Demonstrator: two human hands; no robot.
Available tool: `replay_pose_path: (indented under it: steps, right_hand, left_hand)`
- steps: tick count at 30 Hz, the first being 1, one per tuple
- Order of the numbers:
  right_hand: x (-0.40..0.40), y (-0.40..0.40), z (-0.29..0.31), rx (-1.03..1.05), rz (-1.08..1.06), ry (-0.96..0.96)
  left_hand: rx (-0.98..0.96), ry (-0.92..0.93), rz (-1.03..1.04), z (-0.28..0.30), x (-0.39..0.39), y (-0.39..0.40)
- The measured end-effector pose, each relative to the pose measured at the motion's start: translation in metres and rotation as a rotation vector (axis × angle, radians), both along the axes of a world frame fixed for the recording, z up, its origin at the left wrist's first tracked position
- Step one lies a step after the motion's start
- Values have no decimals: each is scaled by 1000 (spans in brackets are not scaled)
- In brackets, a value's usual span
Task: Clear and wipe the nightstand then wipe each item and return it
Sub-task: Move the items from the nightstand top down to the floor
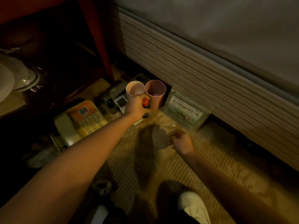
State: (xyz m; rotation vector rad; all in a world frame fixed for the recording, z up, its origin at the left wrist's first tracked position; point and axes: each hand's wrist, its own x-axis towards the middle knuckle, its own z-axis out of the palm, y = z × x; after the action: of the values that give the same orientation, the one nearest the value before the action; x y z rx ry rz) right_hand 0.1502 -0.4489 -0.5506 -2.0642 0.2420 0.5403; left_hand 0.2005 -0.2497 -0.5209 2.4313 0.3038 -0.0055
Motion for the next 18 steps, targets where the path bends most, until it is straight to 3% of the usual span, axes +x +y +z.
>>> replay_pose_path:
  steps: [2,6,11,18]
  right_hand:
    - [3,9,4,24,77,28]
    - [7,19,12,52,227,79]
    - [28,32,50,62,396,117]
    - [88,80,164,81,517,-79]
  left_hand:
    - [20,12,-1,-8,2,0]
    - [236,7,-96,-3,2,-2]
    - [183,191,-107,13,-3,5]
    - [249,290,-103,126,-1,65]
